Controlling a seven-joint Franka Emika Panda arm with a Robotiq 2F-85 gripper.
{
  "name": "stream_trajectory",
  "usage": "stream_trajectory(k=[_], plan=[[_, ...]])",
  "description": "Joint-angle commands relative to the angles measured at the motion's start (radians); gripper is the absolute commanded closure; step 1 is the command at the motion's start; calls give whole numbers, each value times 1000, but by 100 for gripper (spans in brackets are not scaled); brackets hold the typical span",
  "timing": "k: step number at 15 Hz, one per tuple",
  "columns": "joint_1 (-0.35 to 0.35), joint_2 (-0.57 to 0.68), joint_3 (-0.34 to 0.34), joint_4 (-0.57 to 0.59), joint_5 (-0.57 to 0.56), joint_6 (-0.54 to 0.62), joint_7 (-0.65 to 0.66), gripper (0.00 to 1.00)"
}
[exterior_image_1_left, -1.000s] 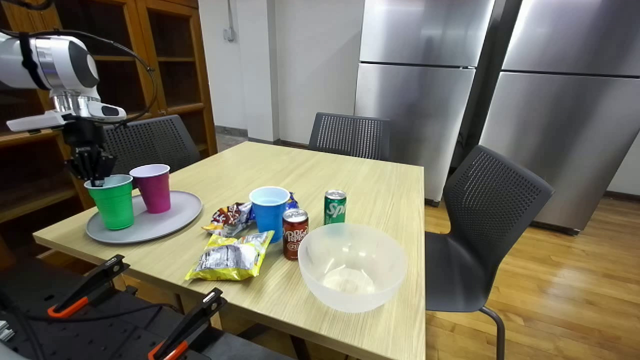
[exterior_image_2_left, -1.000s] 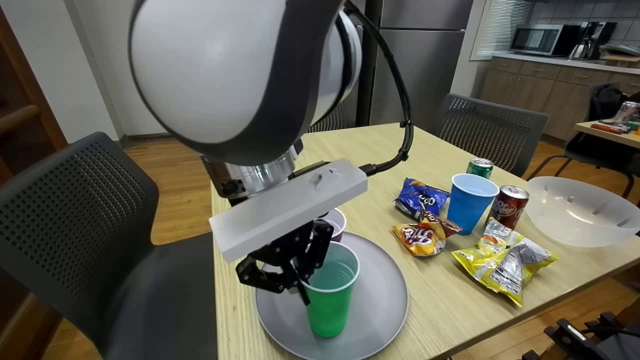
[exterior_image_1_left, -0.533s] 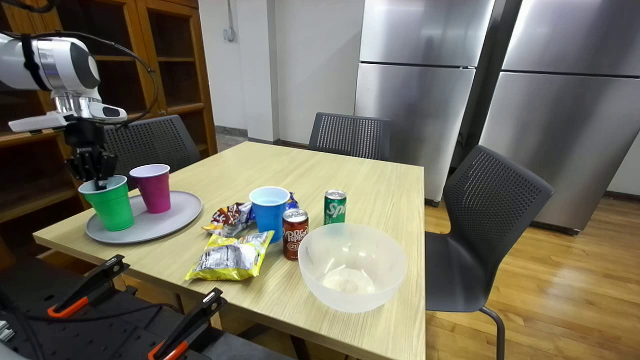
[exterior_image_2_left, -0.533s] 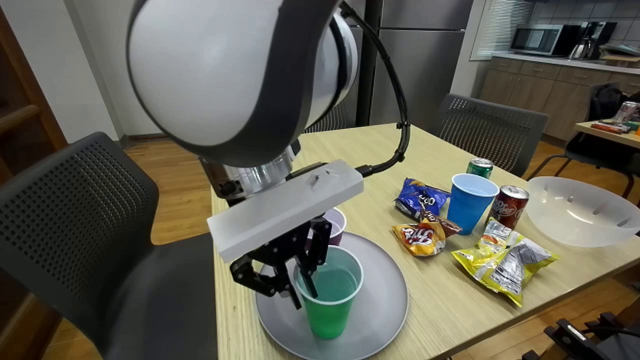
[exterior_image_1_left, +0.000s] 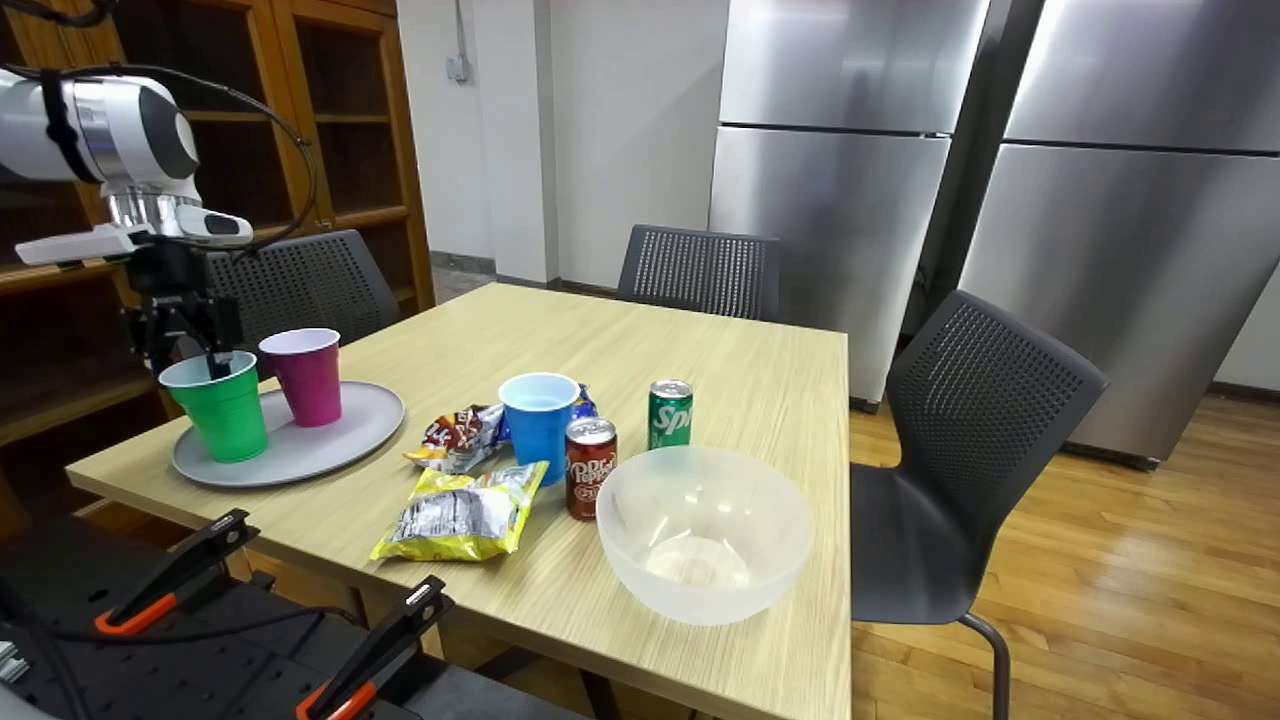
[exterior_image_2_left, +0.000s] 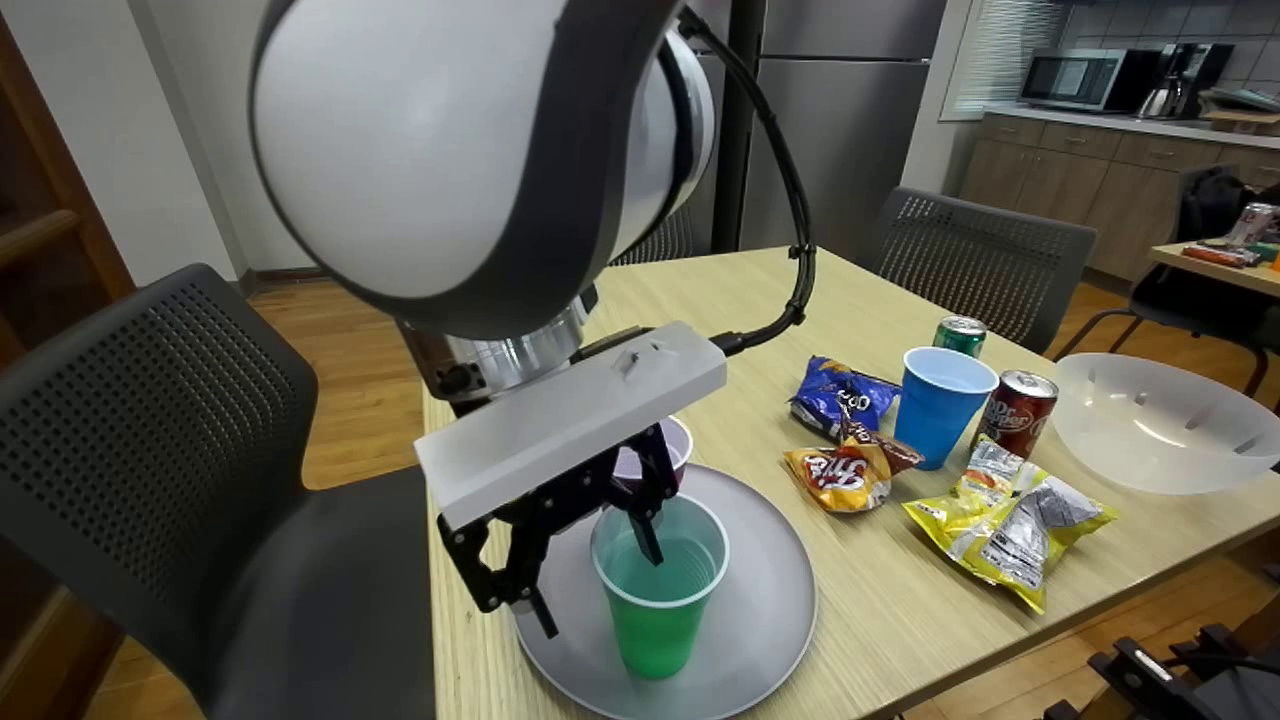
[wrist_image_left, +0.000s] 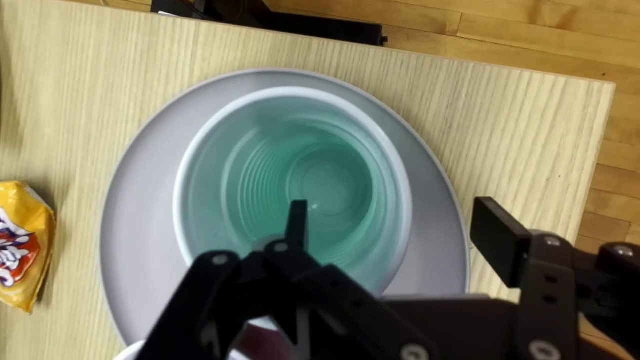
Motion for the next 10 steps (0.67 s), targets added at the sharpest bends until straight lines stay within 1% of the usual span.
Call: stream_trajectory(k=[1,5,10], plan=[[5,-45,0,-22,9,20,-44,0],[-7,-105,3,-65,17,60,-66,0],[-43,-208,4,-152,30,118,-84,0]])
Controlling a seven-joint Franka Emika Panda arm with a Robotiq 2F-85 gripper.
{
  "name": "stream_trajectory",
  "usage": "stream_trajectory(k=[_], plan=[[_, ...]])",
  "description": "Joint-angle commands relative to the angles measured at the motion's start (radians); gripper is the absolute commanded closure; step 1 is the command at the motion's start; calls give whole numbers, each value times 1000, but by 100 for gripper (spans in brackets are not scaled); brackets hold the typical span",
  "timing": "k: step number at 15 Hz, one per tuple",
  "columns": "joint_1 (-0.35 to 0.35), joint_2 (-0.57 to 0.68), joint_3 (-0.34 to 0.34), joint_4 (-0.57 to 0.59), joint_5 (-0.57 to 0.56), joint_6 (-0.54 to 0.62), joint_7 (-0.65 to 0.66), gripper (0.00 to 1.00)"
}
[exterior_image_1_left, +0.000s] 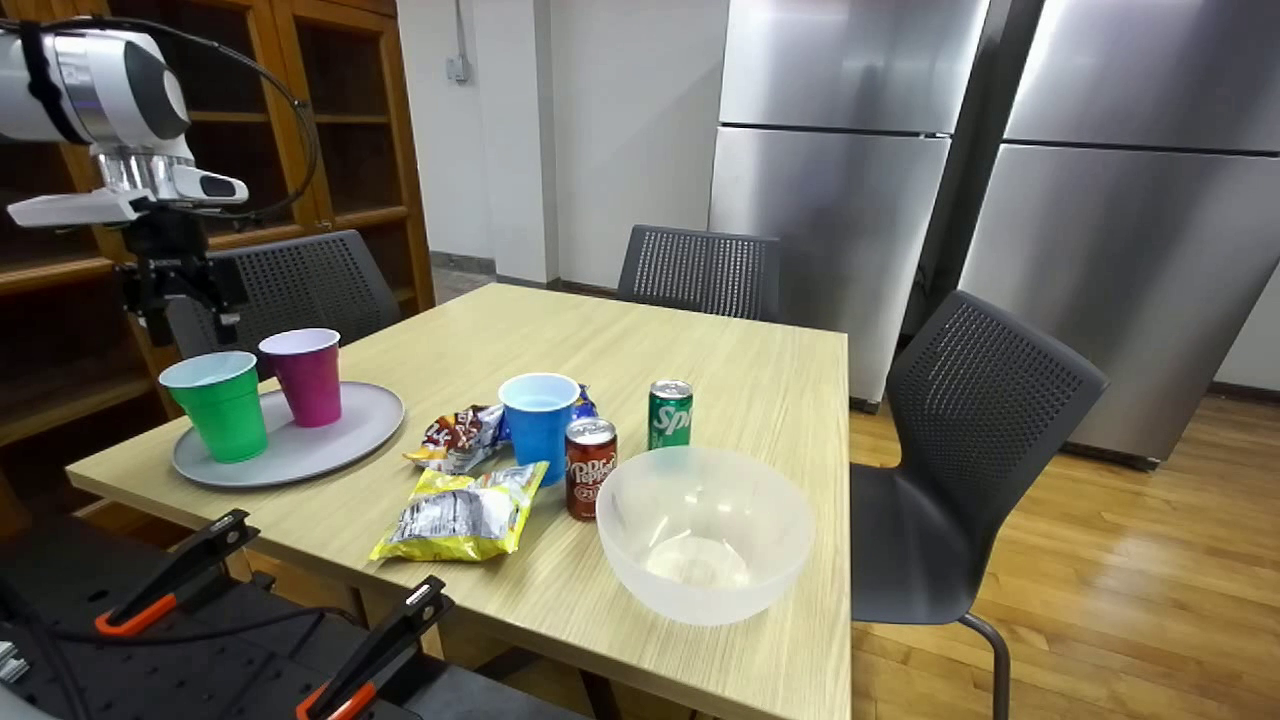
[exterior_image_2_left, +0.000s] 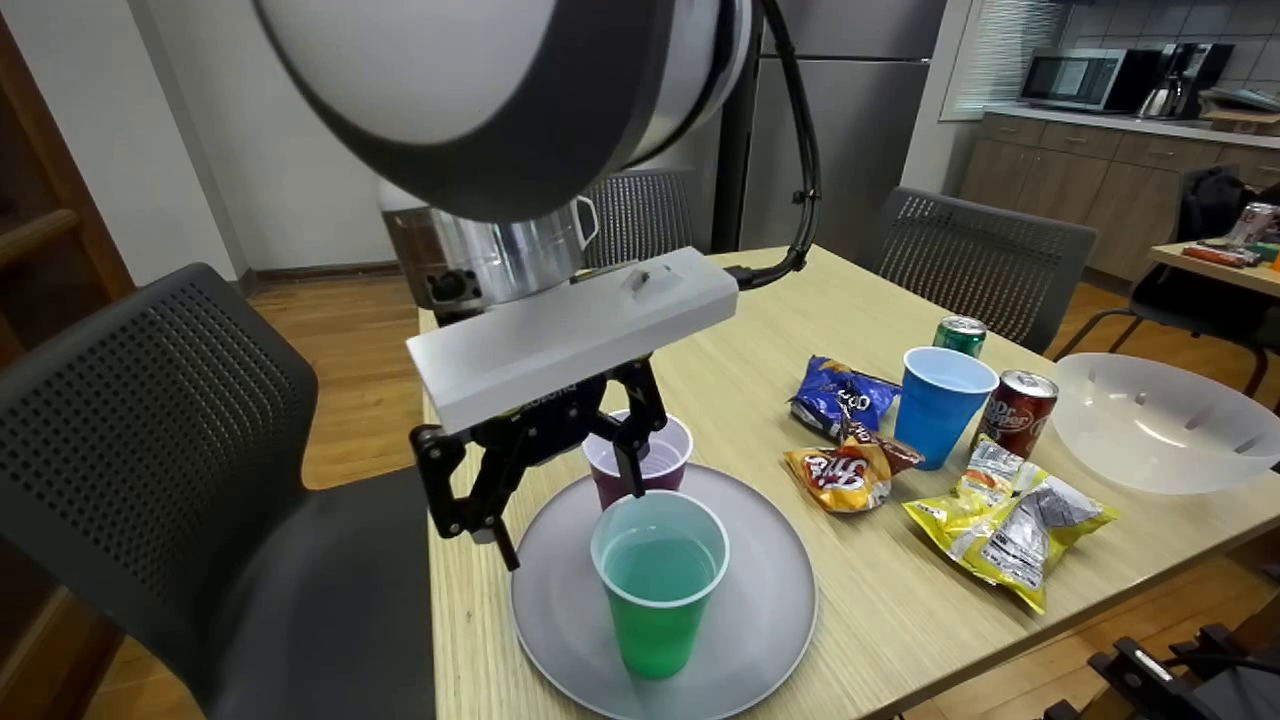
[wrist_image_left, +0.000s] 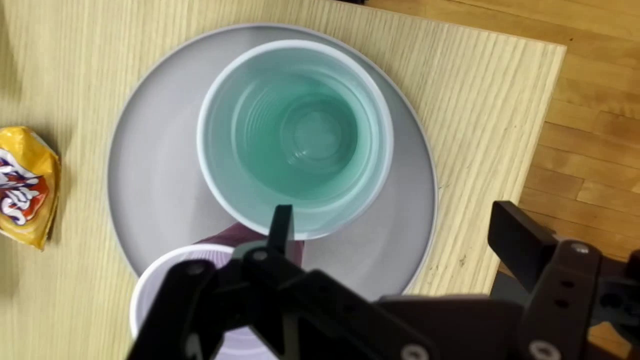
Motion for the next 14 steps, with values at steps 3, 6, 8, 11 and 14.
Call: stream_trajectory(k=[3,6,8,11,14], plan=[[-73,-166,4,-158,43,75,-70,0],[-129,-235,-2,-225,78,109,-120,0],[-172,-277,-7,-266,113,132,-166,0],[-237,-332,-16,-318,174,160,-248,0],[-292,-380,-34,-360,219,172,-326,0]])
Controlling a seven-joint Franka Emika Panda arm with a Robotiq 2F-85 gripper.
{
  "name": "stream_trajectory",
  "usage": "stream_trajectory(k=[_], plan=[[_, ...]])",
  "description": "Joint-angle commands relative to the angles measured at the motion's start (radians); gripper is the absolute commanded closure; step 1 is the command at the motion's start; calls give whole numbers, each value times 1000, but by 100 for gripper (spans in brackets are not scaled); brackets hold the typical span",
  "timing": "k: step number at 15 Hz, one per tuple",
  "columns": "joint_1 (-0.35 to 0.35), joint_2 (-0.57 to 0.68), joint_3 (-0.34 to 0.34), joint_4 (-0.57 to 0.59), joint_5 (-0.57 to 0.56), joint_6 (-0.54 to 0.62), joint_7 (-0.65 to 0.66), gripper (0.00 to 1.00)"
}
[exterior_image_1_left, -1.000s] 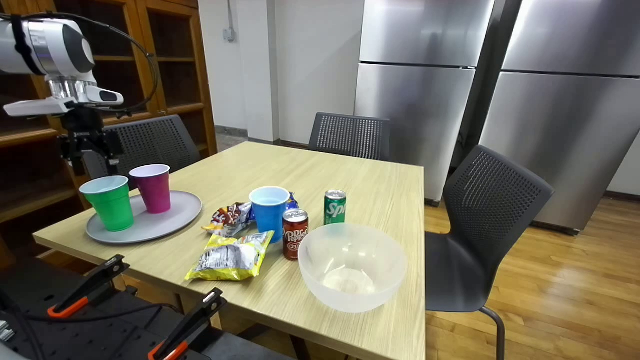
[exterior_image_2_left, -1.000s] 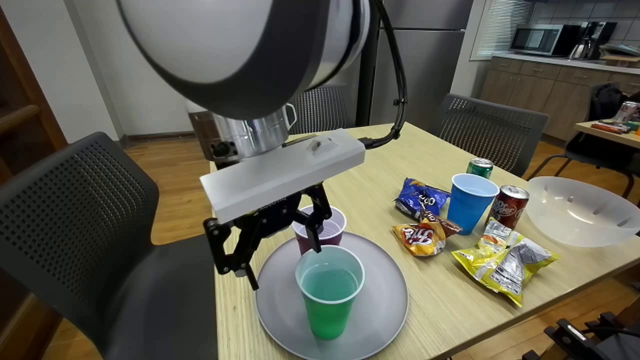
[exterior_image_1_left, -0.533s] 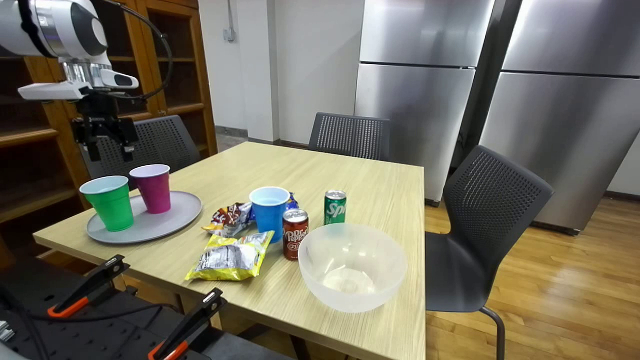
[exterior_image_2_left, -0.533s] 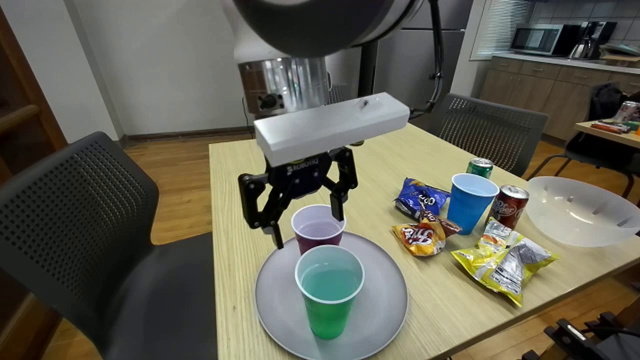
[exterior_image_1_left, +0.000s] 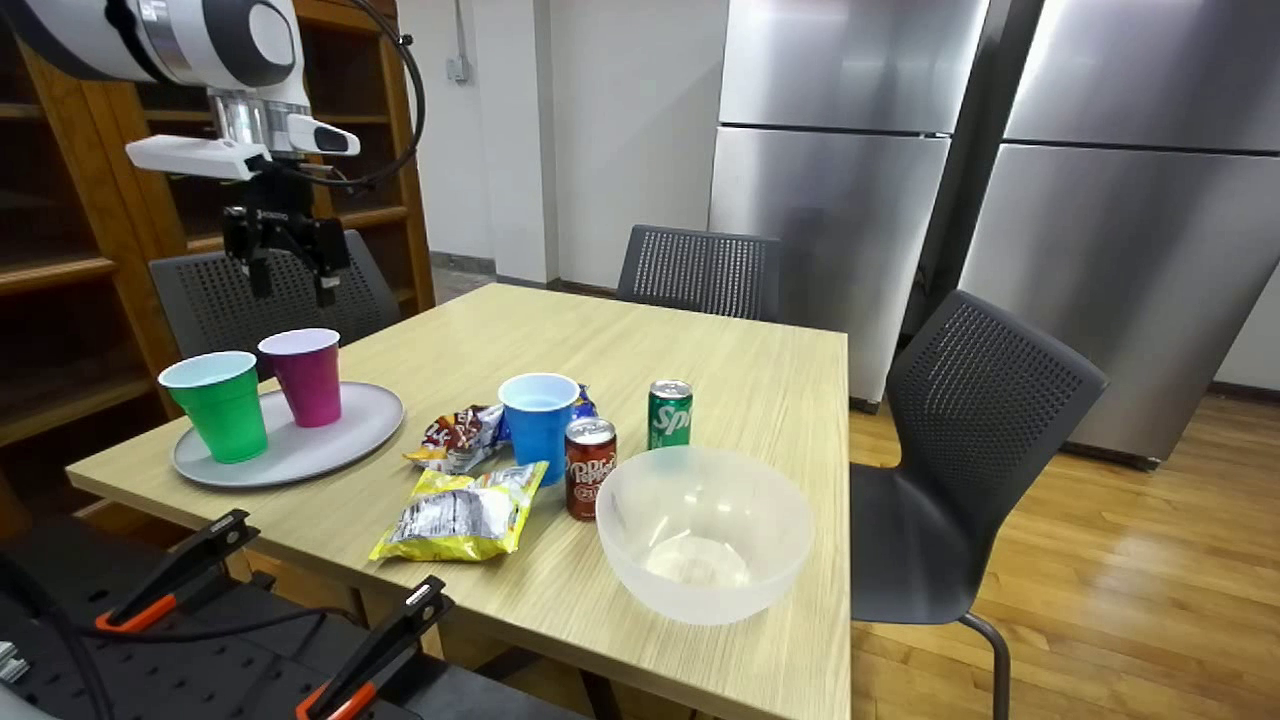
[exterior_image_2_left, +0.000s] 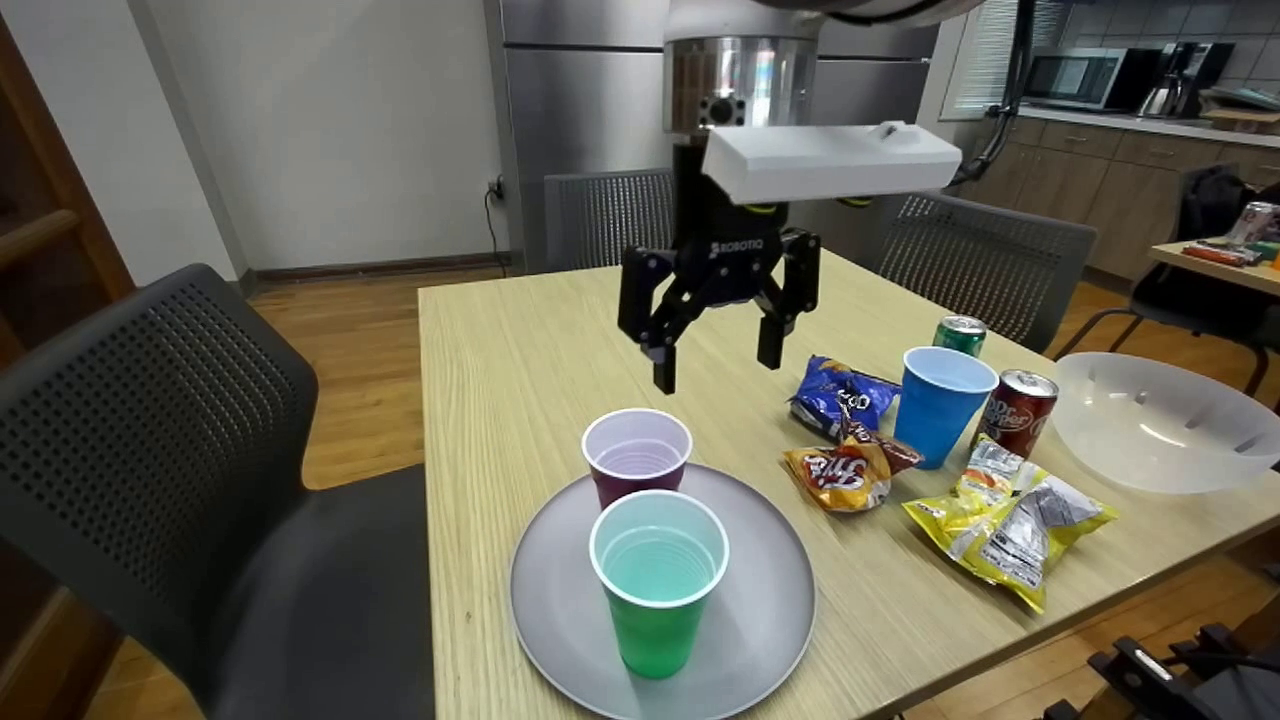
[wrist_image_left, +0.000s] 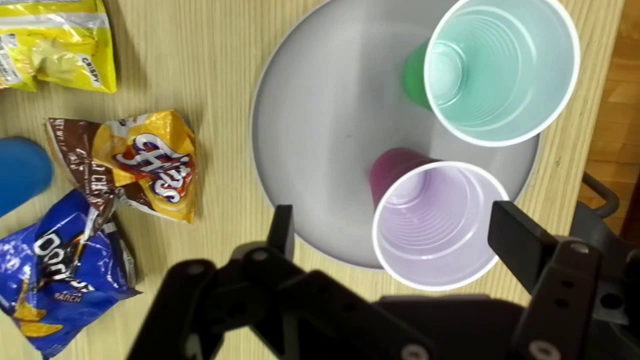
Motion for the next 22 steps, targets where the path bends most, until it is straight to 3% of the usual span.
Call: stream_trajectory(k=[1,15,22], plan=[[-64,-99,-11,-86,61,23,-103,0],[-216,-270,-141,-226,72,9,-140,0],[-265,-255,-188,-214,73,17,-150,0]])
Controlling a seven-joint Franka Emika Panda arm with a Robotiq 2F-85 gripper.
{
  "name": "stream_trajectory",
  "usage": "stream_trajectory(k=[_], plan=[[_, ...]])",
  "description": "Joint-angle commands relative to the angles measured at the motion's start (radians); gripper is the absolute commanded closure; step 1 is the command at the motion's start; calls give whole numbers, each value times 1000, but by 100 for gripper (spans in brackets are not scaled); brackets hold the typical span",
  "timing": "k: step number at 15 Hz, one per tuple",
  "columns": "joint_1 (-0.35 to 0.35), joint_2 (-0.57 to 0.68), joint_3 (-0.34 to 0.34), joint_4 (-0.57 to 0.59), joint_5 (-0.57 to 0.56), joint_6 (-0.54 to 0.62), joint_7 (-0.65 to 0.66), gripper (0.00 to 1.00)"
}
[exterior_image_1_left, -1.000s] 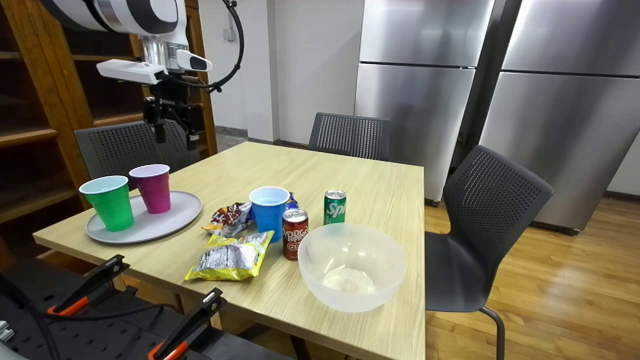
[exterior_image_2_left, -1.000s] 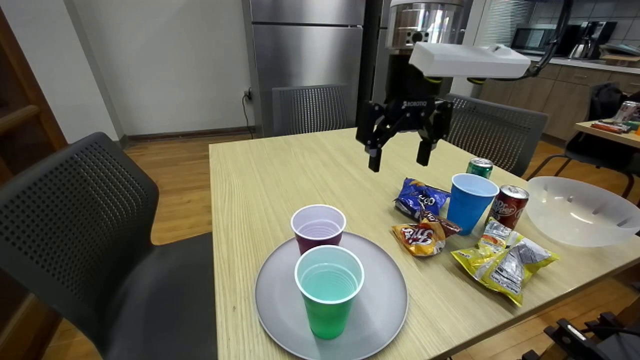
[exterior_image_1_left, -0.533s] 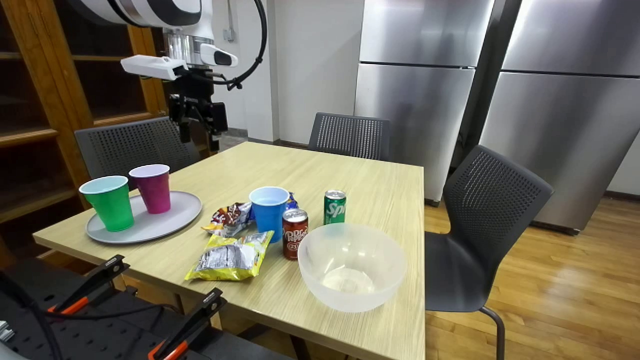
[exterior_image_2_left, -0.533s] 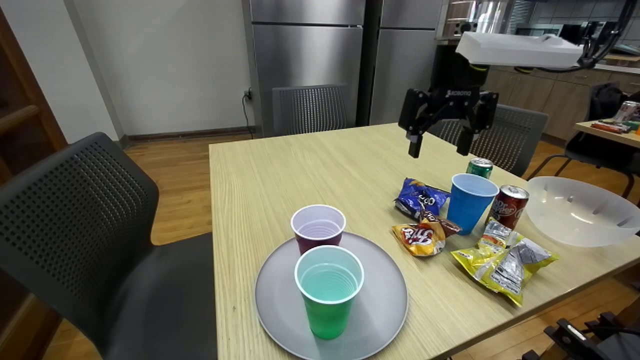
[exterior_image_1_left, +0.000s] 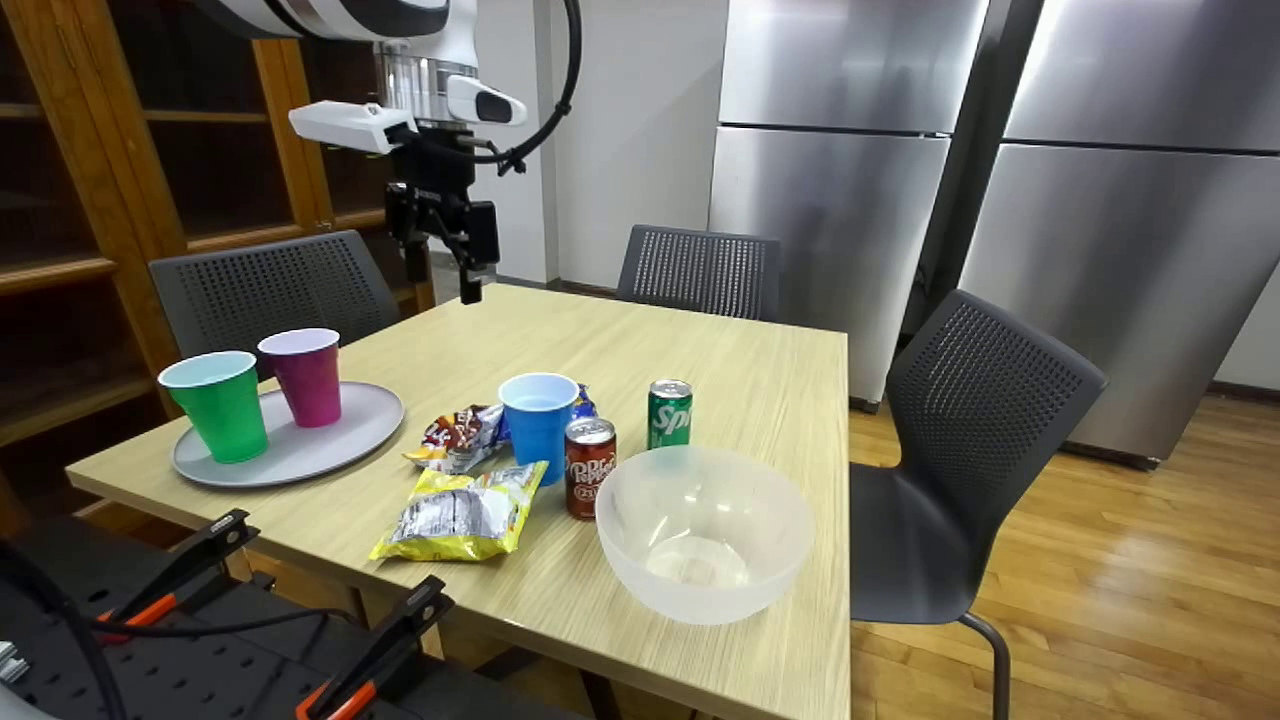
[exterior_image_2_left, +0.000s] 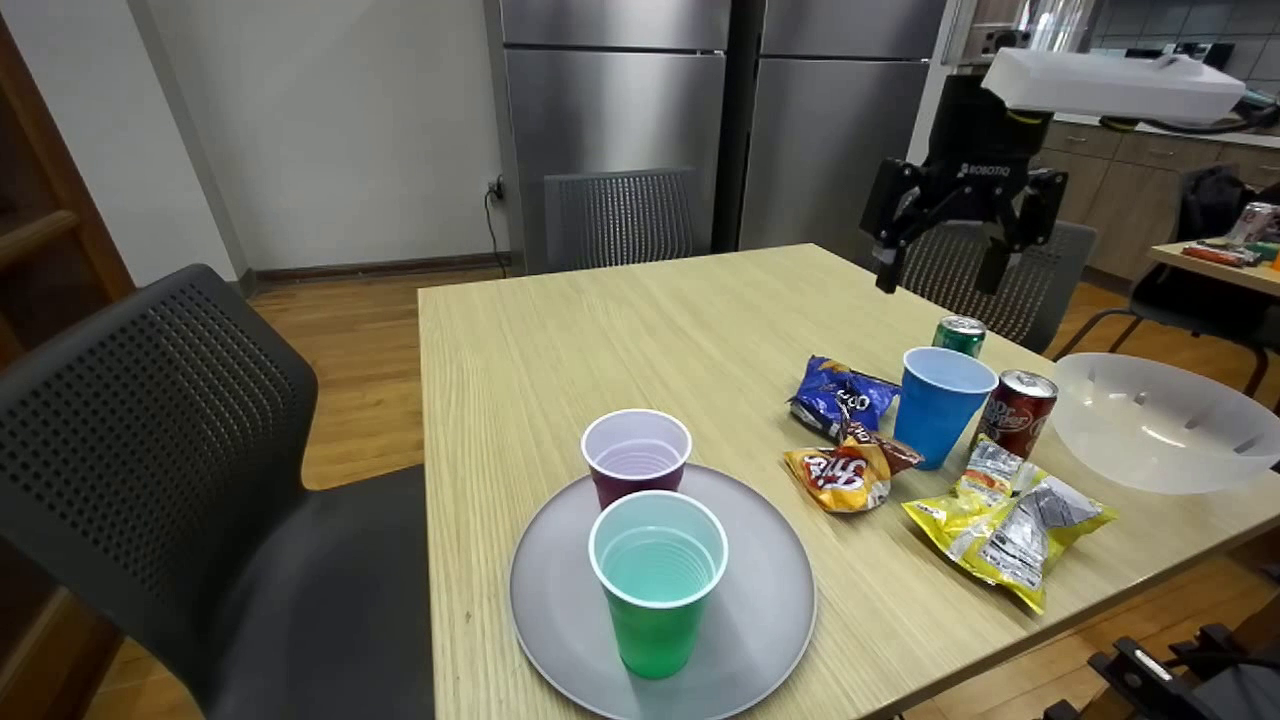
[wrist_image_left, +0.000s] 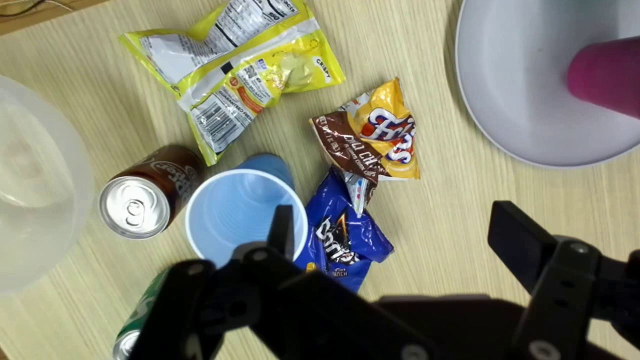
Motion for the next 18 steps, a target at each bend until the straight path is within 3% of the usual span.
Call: stream_trajectory(k=[1,18], plan=[[-27,-7,-8,-7,19,13,-31,0],[-96,113,-84,8,3,7,62,0]])
